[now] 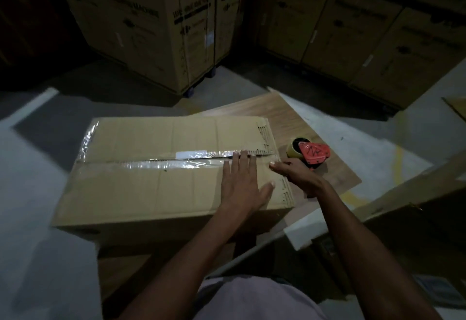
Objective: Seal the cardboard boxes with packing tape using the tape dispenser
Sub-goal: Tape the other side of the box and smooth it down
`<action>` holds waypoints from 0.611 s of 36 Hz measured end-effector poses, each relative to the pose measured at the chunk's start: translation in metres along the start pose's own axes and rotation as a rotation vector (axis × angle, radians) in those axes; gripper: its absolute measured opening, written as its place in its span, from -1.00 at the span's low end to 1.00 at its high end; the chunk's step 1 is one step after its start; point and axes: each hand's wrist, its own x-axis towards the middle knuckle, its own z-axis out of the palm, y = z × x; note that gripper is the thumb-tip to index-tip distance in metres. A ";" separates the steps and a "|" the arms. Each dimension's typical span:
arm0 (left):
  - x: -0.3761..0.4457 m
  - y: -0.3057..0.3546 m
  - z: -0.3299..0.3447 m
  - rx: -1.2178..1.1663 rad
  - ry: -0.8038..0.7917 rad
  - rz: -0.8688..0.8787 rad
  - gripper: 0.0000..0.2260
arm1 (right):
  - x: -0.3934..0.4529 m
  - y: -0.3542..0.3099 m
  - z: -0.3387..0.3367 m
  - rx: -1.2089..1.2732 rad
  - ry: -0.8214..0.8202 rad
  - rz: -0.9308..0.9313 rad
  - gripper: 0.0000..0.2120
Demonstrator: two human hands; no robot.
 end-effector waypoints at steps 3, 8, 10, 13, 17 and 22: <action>0.011 0.005 -0.007 0.099 -0.001 0.003 -0.12 | 0.006 -0.001 -0.013 -0.004 -0.040 0.017 -0.57; 0.027 0.018 -0.015 0.160 0.040 0.005 -0.15 | 0.015 -0.008 -0.032 0.004 -0.065 0.027 -0.61; 0.033 0.025 -0.017 0.185 0.044 -0.009 -0.17 | 0.017 -0.012 -0.038 0.008 -0.071 0.017 -0.67; 0.038 0.032 -0.016 0.202 0.049 -0.030 -0.18 | 0.018 -0.020 -0.043 -0.074 -0.084 0.040 -0.75; 0.042 0.038 -0.012 0.187 0.053 -0.072 -0.18 | 0.024 -0.030 -0.038 -0.176 -0.037 0.085 -0.61; 0.044 0.039 -0.007 0.145 0.084 -0.108 -0.17 | 0.033 -0.015 -0.004 -0.187 0.206 -0.106 -0.60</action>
